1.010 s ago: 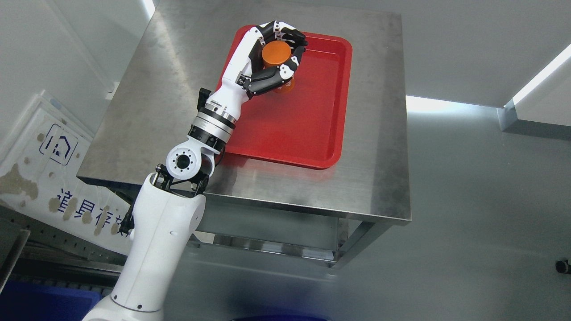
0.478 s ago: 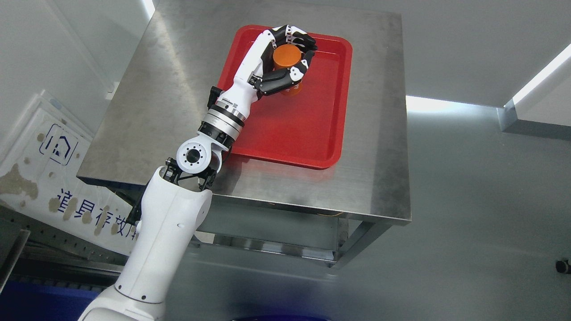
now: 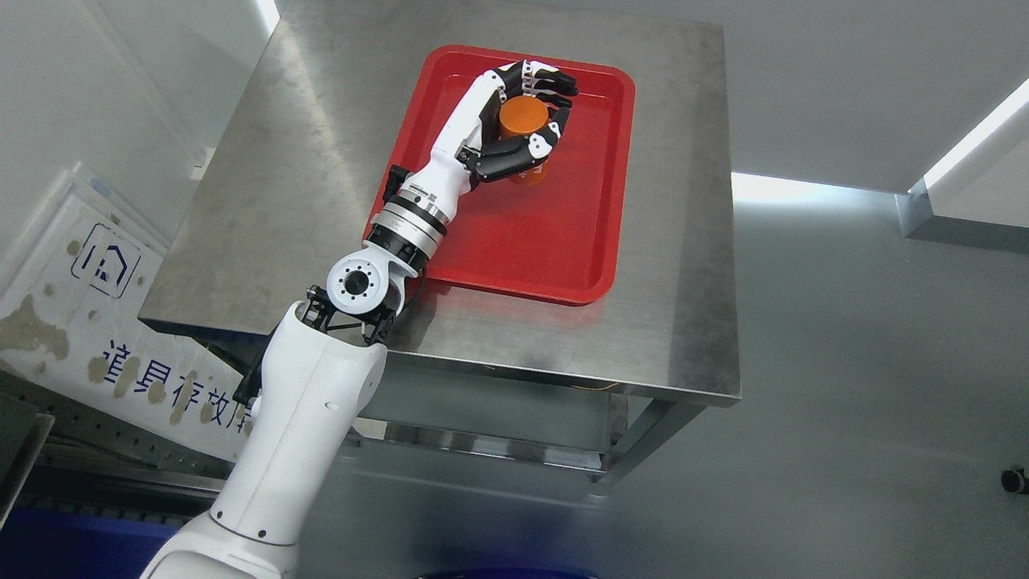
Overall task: Grab orange capacitor from left shelf to right desk
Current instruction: 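Lower the capacitor with the left hand onto the red tray, then open the left hand to release the capacitor on the tray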
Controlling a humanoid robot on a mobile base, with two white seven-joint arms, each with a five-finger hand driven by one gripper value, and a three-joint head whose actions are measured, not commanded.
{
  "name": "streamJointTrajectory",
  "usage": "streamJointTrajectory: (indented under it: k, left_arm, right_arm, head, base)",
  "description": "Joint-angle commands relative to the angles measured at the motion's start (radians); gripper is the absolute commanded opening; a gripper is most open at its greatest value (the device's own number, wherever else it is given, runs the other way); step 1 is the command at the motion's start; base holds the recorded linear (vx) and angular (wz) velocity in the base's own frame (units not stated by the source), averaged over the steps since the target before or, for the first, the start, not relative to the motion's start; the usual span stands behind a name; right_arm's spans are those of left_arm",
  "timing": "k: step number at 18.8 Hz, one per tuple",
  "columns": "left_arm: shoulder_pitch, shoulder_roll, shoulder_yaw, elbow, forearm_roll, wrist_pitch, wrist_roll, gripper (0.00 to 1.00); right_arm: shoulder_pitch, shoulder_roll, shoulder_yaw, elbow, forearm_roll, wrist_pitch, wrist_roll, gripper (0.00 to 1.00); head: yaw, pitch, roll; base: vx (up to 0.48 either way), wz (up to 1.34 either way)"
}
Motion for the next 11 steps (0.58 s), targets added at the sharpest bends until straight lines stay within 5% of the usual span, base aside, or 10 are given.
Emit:
streamJointTrajectory:
  k: [1, 7, 11]
  left_arm:
    - [-0.017, 0.017, -0.003, 0.032, 0.000, 0.003, 0.002, 0.69]
    - [-0.035, 0.017, 0.104, -0.004, 0.002, 0.001, 0.004, 0.94]
    - [-0.035, 0.017, 0.245, -0.043, 0.002, 0.001, 0.038, 0.99]
  right_arm:
    - [0.002, -0.017, -0.011, -0.034, 0.000, -0.005, 0.000, 1.00]
    - [0.002, -0.017, -0.011, -0.034, 0.000, -0.003, 0.000, 1.00]
    - [0.002, -0.017, -0.011, -0.034, 0.000, -0.003, 0.000, 1.00]
  head:
    - [0.0000, 0.000, 0.000]
    - [0.0000, 0.000, 0.000]
    - [0.0000, 0.000, 0.000]
  base:
    - [0.000, 0.00]
    - [0.000, 0.00]
    - [0.000, 0.00]
